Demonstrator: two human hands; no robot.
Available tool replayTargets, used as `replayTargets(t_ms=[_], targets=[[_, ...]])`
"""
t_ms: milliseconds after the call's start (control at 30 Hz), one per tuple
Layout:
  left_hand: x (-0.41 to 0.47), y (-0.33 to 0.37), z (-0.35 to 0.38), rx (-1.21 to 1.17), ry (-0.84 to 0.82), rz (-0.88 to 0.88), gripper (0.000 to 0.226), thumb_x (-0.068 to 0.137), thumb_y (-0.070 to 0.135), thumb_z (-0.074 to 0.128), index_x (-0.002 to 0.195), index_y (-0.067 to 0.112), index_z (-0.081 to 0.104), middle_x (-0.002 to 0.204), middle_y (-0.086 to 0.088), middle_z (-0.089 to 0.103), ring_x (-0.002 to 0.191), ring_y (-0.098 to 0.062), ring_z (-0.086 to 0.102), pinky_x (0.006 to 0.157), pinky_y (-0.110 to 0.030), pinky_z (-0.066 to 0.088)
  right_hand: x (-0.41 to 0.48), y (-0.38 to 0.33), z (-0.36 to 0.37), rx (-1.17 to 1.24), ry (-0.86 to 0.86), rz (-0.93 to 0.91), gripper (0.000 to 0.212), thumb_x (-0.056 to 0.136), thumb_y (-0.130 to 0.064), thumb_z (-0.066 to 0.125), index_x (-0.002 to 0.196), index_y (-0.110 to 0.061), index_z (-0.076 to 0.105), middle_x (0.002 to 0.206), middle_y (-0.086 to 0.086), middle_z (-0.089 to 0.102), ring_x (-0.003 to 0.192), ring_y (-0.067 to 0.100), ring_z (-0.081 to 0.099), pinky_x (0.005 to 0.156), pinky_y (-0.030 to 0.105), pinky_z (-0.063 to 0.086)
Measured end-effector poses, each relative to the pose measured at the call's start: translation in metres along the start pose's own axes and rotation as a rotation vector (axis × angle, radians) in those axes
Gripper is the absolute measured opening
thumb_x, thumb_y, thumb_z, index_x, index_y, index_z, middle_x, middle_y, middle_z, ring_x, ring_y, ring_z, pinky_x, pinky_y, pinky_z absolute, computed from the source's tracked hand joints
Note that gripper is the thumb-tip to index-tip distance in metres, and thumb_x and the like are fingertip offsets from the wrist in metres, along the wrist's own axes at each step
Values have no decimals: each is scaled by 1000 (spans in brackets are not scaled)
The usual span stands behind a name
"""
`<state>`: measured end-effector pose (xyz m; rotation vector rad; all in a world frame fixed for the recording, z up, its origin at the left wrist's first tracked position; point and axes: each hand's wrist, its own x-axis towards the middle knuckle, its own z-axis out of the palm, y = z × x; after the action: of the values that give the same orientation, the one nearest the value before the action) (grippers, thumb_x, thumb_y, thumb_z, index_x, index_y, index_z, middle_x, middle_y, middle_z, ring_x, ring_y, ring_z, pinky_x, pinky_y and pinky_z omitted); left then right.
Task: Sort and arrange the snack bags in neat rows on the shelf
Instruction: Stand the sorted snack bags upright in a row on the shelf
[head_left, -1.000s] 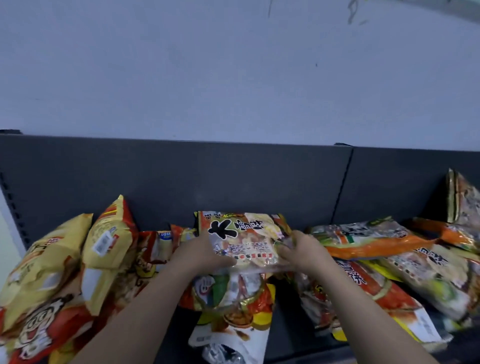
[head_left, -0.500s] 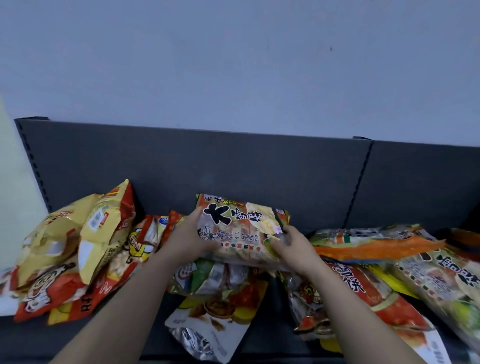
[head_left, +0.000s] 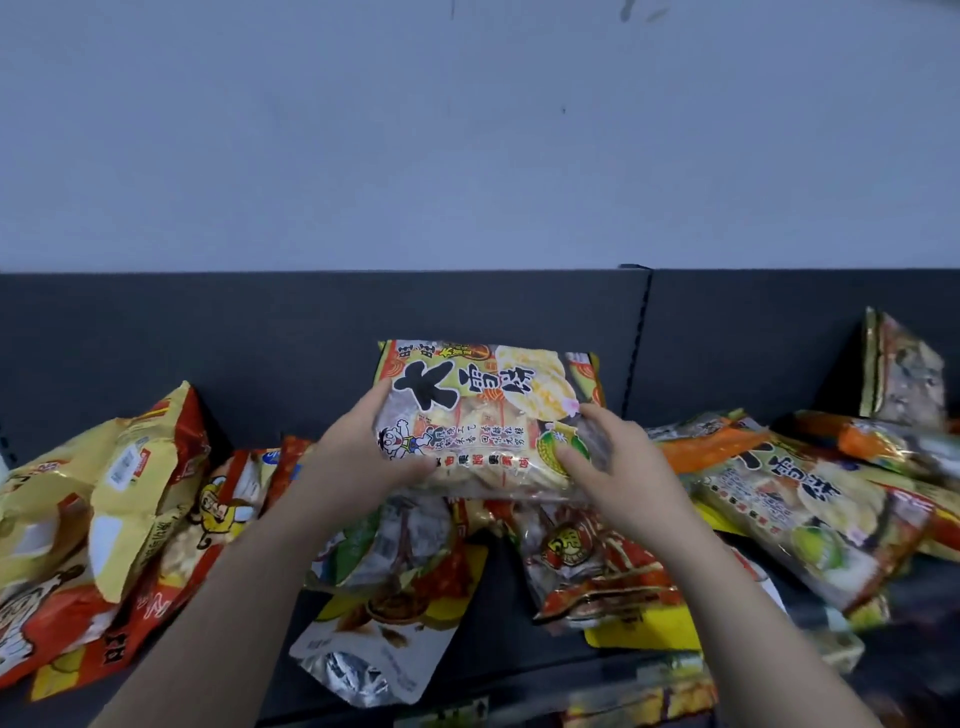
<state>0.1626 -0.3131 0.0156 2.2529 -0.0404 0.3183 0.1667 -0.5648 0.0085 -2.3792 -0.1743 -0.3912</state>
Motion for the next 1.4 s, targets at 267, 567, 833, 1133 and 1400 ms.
replayTargets(t_ms=[267, 567, 833, 1133, 1400], targets=[[-25, 53, 54, -49, -261, 183, 94, 79, 30, 78, 154, 27, 21, 146, 0, 47, 126, -18, 49, 93, -29, 42, -85, 35, -63, -134, 170, 191, 60, 94, -47, 52, 147, -27, 33, 142, -2, 44, 132, 16, 39, 103, 31, 35], [-57, 116, 146, -149, -523, 319, 93, 81, 31, 78, 152, 39, 19, 134, 19, 46, 115, -18, 55, 86, -19, 42, -169, 82, -133, -217, 312, 446, 55, 94, -43, 54, 144, -29, 37, 122, -6, 50, 125, 15, 43, 87, 25, 34], [-74, 210, 266, -118, -664, 475, 99, 79, 38, 77, 154, 40, 12, 150, 11, 40, 102, -15, 64, 92, -32, 50, -208, 172, -223, -262, 464, 591, 50, 92, -46, 55, 139, -35, 42, 121, 0, 51, 111, 19, 54, 88, 34, 47], [-82, 339, 399, -151, -694, 504, 91, 82, 32, 76, 154, 28, 19, 150, 18, 36, 126, -16, 50, 100, -26, 37, -209, 300, -349, -267, 479, 602, 50, 93, -44, 55, 139, -30, 43, 127, 2, 54, 116, 16, 51, 81, 27, 38], [-65, 405, 492, -161, -723, 401, 93, 83, 27, 75, 154, 31, 16, 155, 12, 30, 131, -20, 46, 109, -36, 36, -182, 390, -413, -248, 463, 609, 50, 93, -44, 55, 140, -31, 43, 130, 4, 51, 118, 17, 50, 80, 27, 37]])
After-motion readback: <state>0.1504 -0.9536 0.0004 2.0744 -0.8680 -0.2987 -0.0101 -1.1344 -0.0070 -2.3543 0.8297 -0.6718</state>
